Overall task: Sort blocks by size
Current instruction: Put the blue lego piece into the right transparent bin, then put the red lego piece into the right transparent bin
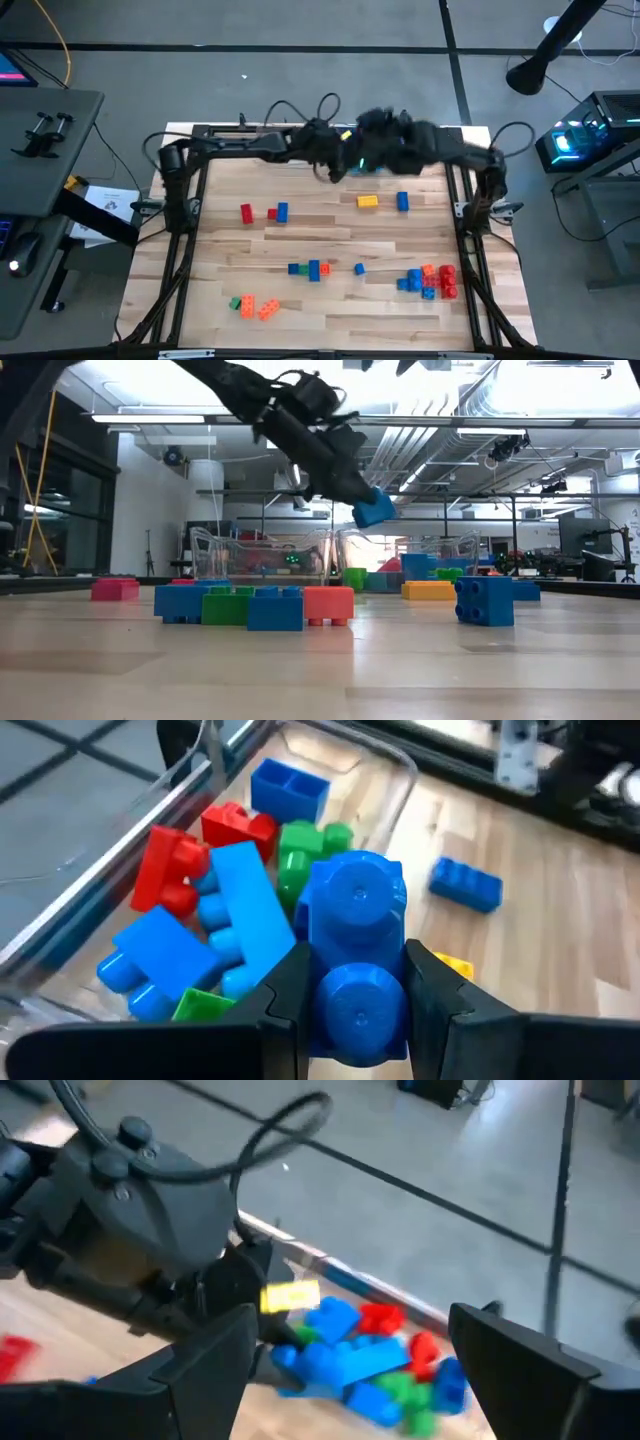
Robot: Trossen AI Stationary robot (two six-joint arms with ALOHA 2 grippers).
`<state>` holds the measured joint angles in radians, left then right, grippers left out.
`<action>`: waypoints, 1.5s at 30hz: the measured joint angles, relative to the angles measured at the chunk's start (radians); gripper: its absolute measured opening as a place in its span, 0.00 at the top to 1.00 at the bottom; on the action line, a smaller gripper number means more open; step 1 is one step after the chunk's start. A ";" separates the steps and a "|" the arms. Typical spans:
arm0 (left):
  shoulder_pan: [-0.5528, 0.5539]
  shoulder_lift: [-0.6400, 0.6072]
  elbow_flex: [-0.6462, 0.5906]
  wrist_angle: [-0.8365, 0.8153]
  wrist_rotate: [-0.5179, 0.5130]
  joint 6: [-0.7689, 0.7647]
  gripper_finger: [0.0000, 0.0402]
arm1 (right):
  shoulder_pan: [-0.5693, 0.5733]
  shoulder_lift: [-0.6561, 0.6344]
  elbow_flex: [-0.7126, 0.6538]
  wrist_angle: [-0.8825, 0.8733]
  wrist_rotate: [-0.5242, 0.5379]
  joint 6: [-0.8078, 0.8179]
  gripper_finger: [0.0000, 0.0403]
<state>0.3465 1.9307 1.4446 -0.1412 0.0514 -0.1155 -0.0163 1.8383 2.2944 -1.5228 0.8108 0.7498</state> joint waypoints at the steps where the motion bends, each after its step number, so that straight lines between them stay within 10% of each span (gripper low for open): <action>1: 0.000 0.020 0.030 -0.028 0.000 -0.011 0.80 | -0.027 -0.010 0.000 0.017 -0.029 -0.059 0.19; 11: 0.002 0.067 0.115 -0.075 -0.040 -0.087 0.55 | -0.206 -0.070 0.000 0.060 -0.218 -0.375 0.19; 21: 0.057 -0.075 0.115 -0.156 -0.023 0.087 0.38 | -0.273 -0.182 -0.014 -0.044 -0.174 -0.205 0.19; 28: 0.100 -0.353 0.033 -0.259 0.224 0.043 0.37 | -0.268 -0.295 -0.286 -0.038 -0.464 -0.082 0.19; 37: 0.009 -0.814 -0.397 0.044 0.240 -0.205 0.37 | -0.002 -0.478 -0.970 0.082 -0.892 0.231 0.19; 45: -0.054 -1.024 -0.640 0.223 0.066 -0.348 0.37 | 0.359 -0.620 -1.220 0.096 -1.080 0.890 0.19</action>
<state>0.2929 0.9070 0.8043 0.0820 0.1177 -0.4633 0.3423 1.2184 1.0740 -1.4267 -0.2688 1.6400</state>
